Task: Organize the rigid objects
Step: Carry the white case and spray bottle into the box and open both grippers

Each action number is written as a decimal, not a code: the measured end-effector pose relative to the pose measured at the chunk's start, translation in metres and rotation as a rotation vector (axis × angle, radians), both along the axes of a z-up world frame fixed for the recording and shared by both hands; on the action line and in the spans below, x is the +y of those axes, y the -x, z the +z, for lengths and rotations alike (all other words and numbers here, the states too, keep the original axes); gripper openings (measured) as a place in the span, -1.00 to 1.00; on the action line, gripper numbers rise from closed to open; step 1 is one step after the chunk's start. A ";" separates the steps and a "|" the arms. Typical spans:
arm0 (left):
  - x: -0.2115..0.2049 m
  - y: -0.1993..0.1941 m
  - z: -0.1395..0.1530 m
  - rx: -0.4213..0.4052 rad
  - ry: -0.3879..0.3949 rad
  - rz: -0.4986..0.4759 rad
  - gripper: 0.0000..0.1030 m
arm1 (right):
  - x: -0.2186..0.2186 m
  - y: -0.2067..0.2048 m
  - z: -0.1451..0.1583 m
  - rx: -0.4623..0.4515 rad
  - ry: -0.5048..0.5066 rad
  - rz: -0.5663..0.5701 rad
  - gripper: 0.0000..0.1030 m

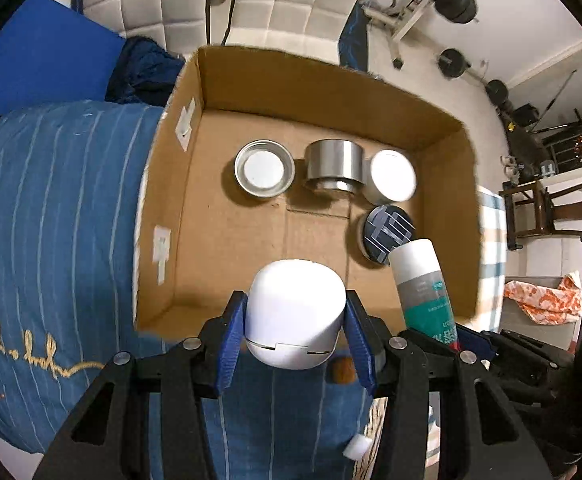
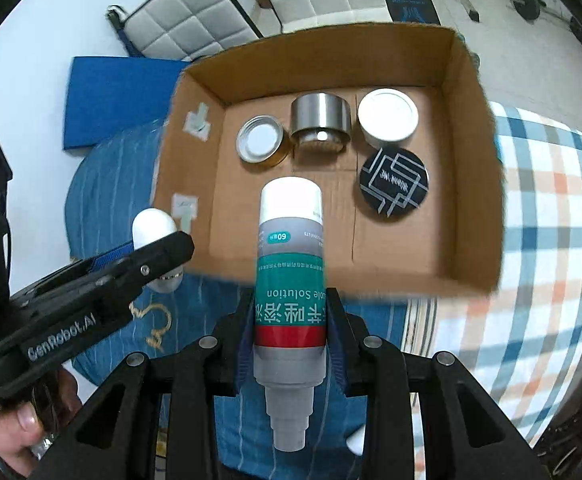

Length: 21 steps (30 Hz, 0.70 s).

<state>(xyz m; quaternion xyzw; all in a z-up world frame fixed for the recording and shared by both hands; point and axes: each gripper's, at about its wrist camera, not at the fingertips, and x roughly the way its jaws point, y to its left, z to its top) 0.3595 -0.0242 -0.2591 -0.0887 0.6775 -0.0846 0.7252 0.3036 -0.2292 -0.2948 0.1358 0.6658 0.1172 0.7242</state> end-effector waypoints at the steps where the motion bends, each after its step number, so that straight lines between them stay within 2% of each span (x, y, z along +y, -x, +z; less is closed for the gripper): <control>1: -0.001 -0.008 -0.010 0.021 -0.005 -0.003 -0.13 | 0.002 -0.011 -0.010 0.019 0.005 0.001 -0.33; 7: 0.003 -0.048 -0.077 0.150 -0.050 0.000 -0.13 | 0.012 -0.057 -0.073 0.112 0.055 0.004 -0.33; 12: 0.008 -0.064 -0.112 0.210 -0.070 0.005 -0.12 | 0.018 -0.075 -0.108 0.106 0.099 -0.018 -0.33; 14: 0.011 -0.067 -0.121 0.226 -0.070 0.012 -0.13 | 0.019 -0.078 -0.117 0.100 0.098 -0.036 -0.33; 21: 0.017 -0.076 -0.135 0.245 -0.072 0.019 -0.12 | 0.025 -0.087 -0.117 0.016 0.128 -0.079 -0.33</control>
